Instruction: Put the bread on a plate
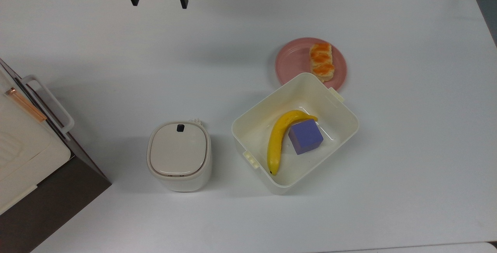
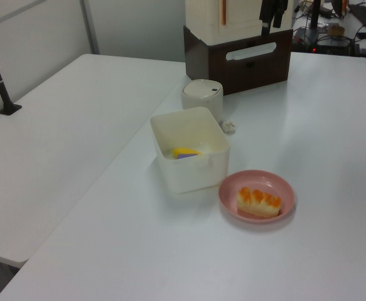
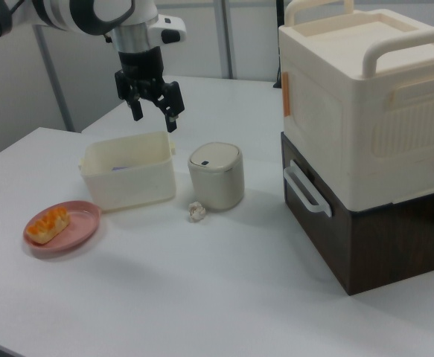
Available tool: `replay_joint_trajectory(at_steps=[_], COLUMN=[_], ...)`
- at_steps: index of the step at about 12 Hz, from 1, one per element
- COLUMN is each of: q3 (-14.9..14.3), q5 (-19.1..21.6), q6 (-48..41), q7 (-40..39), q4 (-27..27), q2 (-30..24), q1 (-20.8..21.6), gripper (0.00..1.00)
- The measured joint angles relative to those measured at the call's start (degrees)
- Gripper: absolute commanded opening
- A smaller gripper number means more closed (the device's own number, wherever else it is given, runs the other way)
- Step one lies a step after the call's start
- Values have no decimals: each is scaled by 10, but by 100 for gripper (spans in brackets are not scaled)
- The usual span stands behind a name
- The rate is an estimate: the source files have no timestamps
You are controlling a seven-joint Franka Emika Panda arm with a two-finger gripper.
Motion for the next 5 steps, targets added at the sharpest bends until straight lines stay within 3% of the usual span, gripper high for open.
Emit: replay_joint_trajectory(at_steps=[5], q3=[0], q5=[0], q6=[1], q7=[0], q4=[-26], q2=[-15], q1=[7], gripper=[100])
